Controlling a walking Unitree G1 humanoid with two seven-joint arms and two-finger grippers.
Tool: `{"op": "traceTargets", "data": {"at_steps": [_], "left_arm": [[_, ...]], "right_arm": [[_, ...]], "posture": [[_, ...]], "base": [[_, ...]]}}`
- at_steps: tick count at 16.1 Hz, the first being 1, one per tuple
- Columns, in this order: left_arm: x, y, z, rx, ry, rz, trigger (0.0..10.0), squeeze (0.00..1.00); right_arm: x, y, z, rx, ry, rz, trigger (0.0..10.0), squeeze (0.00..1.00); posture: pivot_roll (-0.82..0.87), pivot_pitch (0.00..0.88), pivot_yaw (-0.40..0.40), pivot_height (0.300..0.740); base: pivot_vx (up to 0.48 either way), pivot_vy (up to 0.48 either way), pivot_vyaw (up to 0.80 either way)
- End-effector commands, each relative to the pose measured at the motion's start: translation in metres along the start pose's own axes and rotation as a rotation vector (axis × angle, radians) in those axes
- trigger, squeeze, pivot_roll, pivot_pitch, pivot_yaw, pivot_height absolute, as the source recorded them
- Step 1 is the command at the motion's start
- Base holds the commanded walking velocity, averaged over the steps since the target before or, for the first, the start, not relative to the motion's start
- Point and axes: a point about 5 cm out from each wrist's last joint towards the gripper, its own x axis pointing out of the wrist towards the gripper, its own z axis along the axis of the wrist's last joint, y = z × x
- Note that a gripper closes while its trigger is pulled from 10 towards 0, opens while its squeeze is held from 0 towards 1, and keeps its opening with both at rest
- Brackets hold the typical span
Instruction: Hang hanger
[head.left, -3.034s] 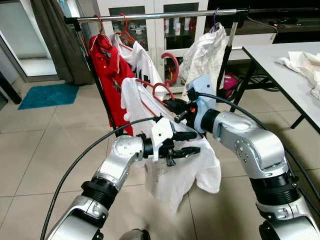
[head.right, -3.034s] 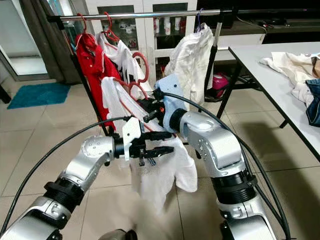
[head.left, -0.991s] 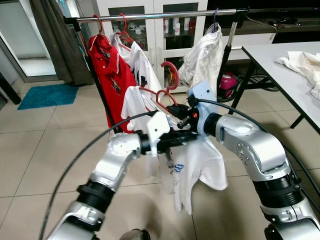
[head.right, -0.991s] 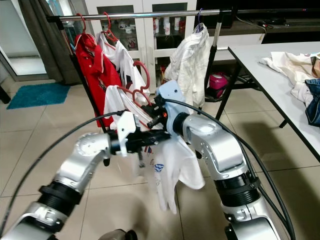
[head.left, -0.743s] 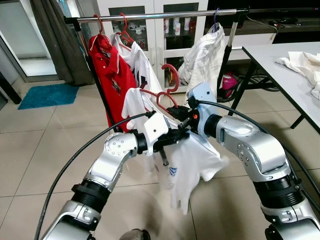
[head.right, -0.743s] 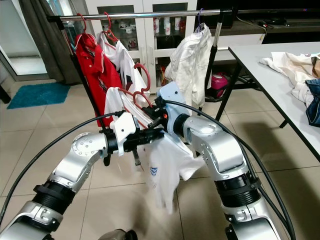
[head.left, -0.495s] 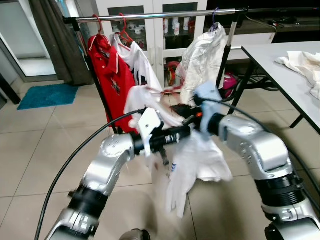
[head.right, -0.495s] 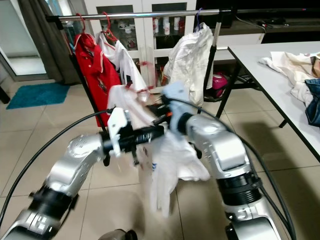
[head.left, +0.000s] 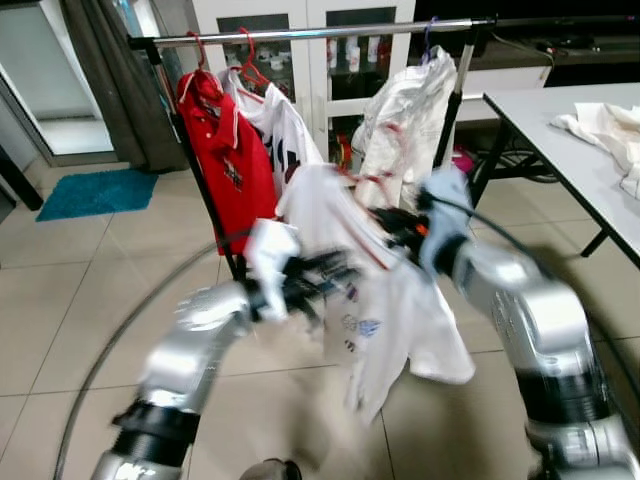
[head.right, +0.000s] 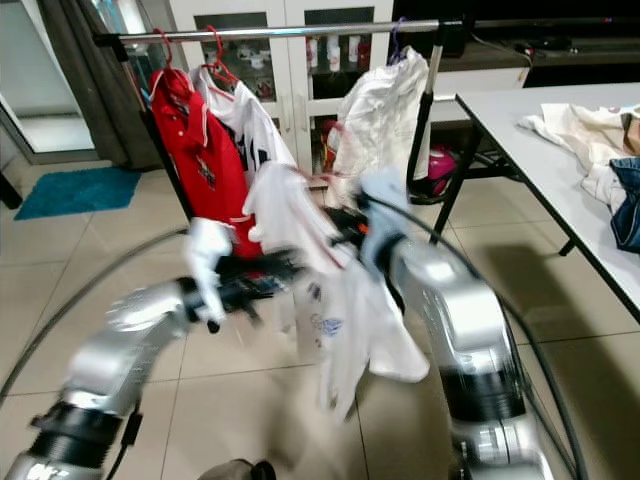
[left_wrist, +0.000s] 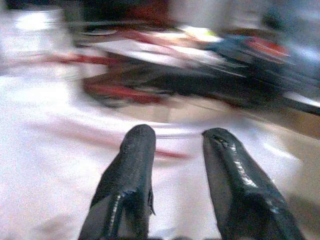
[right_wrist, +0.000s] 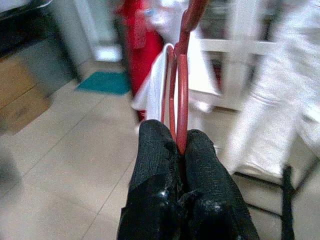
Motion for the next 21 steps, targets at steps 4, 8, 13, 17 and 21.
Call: {"op": "traceTargets", "data": {"at_steps": [4, 8, 13, 17, 21], "left_arm": [[-0.035, 0.031, -0.003, 0.050, -0.012, 0.324, 10.0, 0.00], [-0.044, 0.027, -0.016, 0.084, 0.066, 0.441, 10.0, 0.00], [-0.038, 0.018, -0.022, 0.061, 0.052, 0.451, 10.0, 0.00], [-0.031, 0.016, -0.015, 0.018, 0.012, 0.439, 10.0, 0.00], [-0.032, 0.017, -0.013, 0.049, 0.035, 0.455, 10.0, 0.00]], "right_arm": [[-0.031, -0.008, -0.031, 0.047, -0.057, -0.204, 10.0, 0.00], [-0.045, 0.005, -0.065, 0.017, 0.039, -0.258, 10.0, 0.00], [-0.044, 0.018, -0.066, 0.139, -0.033, -0.233, 10.0, 0.00], [-0.034, 0.014, -0.045, 0.129, -0.177, -0.278, 10.0, 0.00], [-0.028, 0.028, -0.034, 0.057, -0.192, -0.164, 10.0, 0.00]], "posture": [[-0.12, 0.000, 0.127, 0.740], [-0.12, 0.000, 0.157, 0.740], [-0.11, 0.004, 0.161, 0.740], [-0.08, 0.000, 0.158, 0.740], [-0.08, 0.000, 0.164, 0.740]], "base": [[0.000, 0.000, 0.00], [0.000, 0.000, 0.00], [0.204, 0.000, 0.00], [0.277, 0.000, 0.00], [0.277, 0.000, 0.00]]}}
